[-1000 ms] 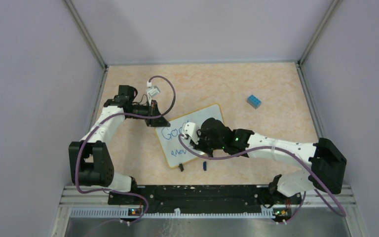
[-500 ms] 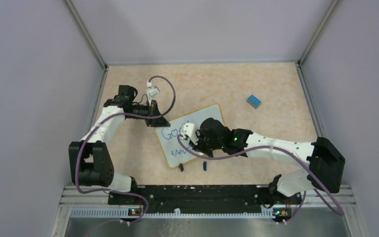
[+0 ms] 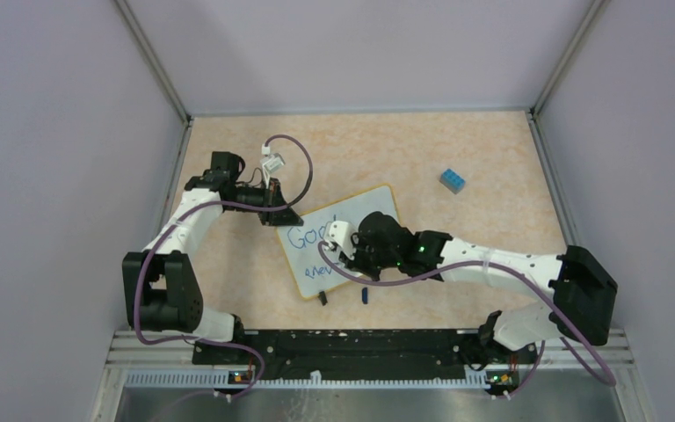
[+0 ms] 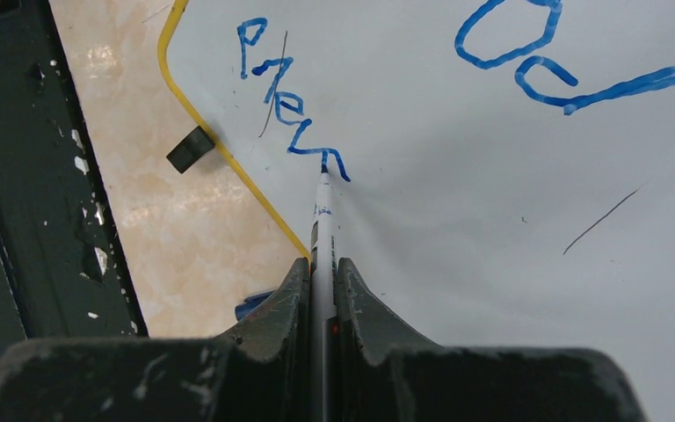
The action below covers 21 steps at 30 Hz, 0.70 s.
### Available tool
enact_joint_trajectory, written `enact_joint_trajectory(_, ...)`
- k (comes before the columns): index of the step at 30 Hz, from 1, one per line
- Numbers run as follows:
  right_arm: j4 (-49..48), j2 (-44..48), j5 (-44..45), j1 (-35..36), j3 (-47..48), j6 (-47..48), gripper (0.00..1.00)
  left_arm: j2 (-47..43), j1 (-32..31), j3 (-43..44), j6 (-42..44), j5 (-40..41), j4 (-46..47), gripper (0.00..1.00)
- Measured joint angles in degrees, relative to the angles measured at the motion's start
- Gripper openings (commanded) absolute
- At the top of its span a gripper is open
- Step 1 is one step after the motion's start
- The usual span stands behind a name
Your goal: Write a sentence on the whiteboard
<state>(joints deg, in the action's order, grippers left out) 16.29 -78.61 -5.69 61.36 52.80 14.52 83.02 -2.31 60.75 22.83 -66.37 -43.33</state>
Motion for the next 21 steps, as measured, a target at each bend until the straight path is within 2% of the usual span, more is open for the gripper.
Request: enact_joint_trajectory(21,0.46,1.51,1.49,-0.81,-0.74,-0.24,0.0,0.02,0.0,0.0,-0.02,0.0,0.0,0.0)
